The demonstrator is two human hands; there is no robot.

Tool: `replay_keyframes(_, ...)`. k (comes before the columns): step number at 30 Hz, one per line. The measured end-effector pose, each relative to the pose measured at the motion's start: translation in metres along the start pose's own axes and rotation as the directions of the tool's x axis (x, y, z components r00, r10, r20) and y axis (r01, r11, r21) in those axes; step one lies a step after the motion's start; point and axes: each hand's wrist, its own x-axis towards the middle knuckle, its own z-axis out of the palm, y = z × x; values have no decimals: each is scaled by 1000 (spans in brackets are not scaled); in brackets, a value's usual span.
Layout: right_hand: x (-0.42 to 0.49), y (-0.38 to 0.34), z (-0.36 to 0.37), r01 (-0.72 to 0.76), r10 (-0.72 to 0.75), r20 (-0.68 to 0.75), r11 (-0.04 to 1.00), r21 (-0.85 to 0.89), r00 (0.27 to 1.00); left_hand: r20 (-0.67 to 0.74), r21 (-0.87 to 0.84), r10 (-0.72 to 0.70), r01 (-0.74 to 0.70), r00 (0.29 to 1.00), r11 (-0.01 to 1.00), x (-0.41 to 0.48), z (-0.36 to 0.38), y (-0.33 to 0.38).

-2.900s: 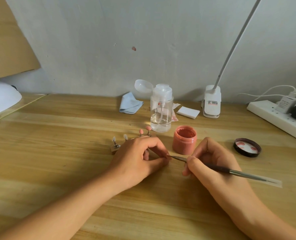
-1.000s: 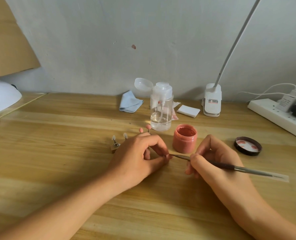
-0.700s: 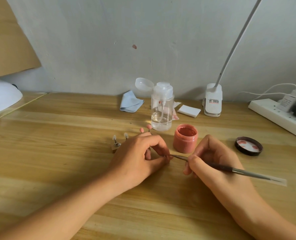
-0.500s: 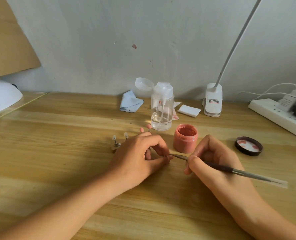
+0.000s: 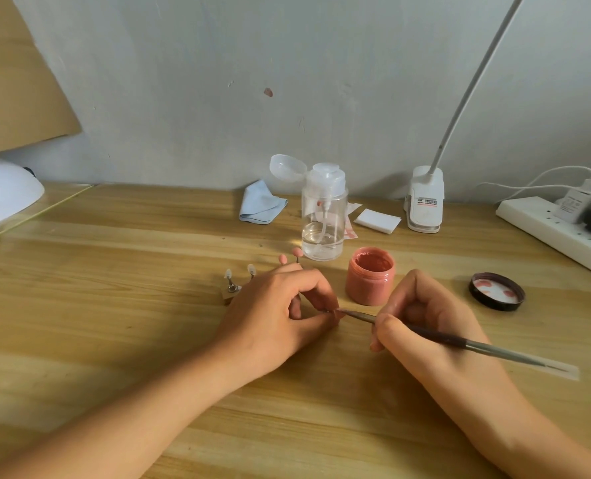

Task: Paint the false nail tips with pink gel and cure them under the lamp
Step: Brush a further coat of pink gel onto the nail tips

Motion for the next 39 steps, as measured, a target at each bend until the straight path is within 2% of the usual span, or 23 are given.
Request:
replay_keyframes(10,0,0,0,-2,2,12,999,-40,1000,1,-2,14,-14,1000,1000,0,1,-1)
replay_keyframes(15,2,2,-3,-8,4,-79,999,-47,997,-6,-55,-7,7,1000,998,0,2,-3)
replay_keyframes(39,3,2,1,7,-16,-96,995,-99,995,24,-53,-25,26,999,998,1,2,-8)
